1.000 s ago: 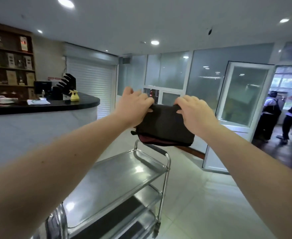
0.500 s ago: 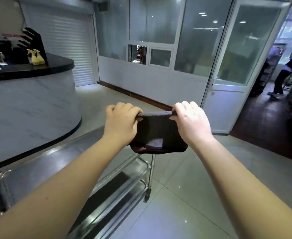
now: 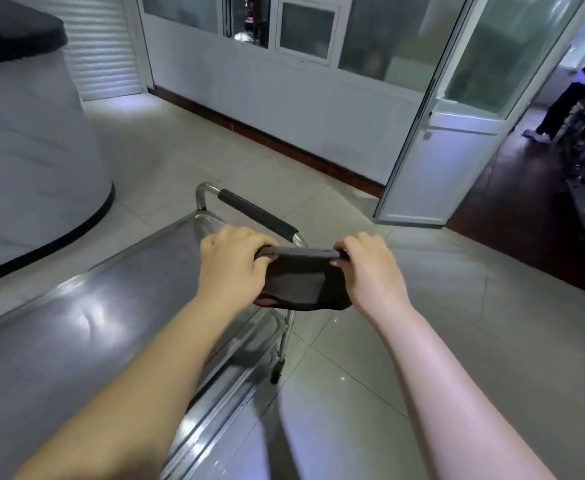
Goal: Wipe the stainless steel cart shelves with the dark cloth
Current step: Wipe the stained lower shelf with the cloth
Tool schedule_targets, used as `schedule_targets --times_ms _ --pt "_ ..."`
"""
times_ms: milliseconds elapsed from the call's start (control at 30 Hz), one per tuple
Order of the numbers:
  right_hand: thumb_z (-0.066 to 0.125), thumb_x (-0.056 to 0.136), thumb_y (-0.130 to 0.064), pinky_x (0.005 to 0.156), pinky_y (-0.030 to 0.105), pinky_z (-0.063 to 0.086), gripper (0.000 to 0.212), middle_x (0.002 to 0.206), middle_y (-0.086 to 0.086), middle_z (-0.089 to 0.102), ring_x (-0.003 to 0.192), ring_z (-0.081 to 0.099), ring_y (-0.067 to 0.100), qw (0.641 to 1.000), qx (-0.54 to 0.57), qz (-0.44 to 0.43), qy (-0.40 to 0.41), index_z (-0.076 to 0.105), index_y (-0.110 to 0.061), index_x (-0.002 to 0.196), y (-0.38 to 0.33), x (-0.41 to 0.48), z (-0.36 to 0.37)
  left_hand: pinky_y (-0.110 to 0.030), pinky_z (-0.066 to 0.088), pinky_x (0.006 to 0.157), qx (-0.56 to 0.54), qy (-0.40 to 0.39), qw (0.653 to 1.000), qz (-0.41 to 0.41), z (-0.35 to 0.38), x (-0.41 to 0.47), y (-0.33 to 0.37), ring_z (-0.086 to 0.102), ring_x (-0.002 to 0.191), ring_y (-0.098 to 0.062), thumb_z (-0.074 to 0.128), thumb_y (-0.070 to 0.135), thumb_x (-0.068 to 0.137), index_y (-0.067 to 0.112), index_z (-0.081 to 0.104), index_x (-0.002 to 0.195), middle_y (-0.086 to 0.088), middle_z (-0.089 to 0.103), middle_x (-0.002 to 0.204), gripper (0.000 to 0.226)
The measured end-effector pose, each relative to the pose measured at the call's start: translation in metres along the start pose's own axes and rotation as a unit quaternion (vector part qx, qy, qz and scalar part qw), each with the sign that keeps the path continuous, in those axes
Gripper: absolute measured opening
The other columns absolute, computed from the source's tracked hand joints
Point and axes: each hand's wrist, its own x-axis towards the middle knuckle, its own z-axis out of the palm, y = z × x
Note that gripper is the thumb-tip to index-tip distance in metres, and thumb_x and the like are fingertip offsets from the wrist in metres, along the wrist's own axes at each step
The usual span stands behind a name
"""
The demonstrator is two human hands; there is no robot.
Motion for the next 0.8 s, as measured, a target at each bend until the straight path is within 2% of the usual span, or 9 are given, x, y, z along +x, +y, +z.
schedule_targets --times_ms 133,300,467,567,667,800 --pt "0.057 0.096 -0.019 0.074 0.037 0.038 0.014 0.097 0.005 0.055 0.092 0.045 0.026 0.999 0.033 -0.003 -0.029 0.064 -0.010 0.104 0.026 0.047 0.035 -0.040 0.029 0.094 -0.015 -0.009 0.999 -0.041 0.036 0.039 -0.018 0.049 0.109 -0.019 0.056 0.027 0.095 0.033 0.073 0.103 0.011 0.068 0.102 0.020" --pt "0.057 0.097 -0.019 0.073 0.034 0.038 0.014 0.095 -0.003 0.049 0.093 0.042 0.016 0.989 0.127 -0.052 -0.052 0.066 -0.011 0.105 0.059 0.120 0.083 -0.045 0.036 0.091 -0.008 0.023 0.995 -0.097 0.074 0.091 -0.044 0.053 0.105 -0.022 0.058 0.027 0.093 0.038 0.072 0.102 0.010 0.068 0.096 0.020" --pt "0.059 0.095 -0.014 0.076 0.034 0.038 0.012 0.098 0.002 0.055 0.096 0.048 0.021 0.968 0.183 -0.123 -0.117 0.067 -0.010 0.104 0.098 0.197 0.132 -0.045 0.036 0.094 0.023 0.057 0.974 -0.219 0.109 0.137 -0.043 0.050 0.102 -0.019 0.060 0.025 0.091 0.038 0.071 0.095 0.016 0.061 0.089 0.018" --pt "0.064 0.092 -0.011 0.076 0.035 0.041 0.008 0.095 0.004 0.057 0.092 0.049 0.021 0.956 0.210 -0.163 -0.122 0.067 -0.010 0.099 0.120 0.233 0.151 -0.048 0.042 0.090 0.049 0.058 0.960 -0.269 0.126 0.157 -0.035 0.054 0.099 -0.022 0.062 0.023 0.088 0.040 0.071 0.091 0.015 0.066 0.089 0.019" --pt "0.066 0.090 -0.012 0.076 0.026 0.039 0.007 0.093 0.000 0.057 0.089 0.051 0.018 0.937 0.250 -0.197 -0.143 0.068 -0.011 0.097 0.136 0.261 0.168 -0.046 0.041 0.088 0.067 0.088 0.945 -0.307 0.143 0.166 -0.027 0.055 0.097 -0.026 0.057 0.028 0.086 0.035 0.073 0.091 0.010 0.069 0.090 0.018" --pt "0.066 0.091 -0.011 0.076 0.028 0.046 0.008 0.094 -0.007 0.053 0.088 0.055 0.015 0.905 0.290 -0.235 -0.203 0.069 -0.013 0.098 0.151 0.290 0.185 -0.049 0.044 0.090 0.020 0.073 0.935 -0.345 0.155 0.168 -0.026 0.057 0.096 -0.020 0.057 0.037 0.081 0.037 0.072 0.091 0.015 0.068 0.086 0.018"
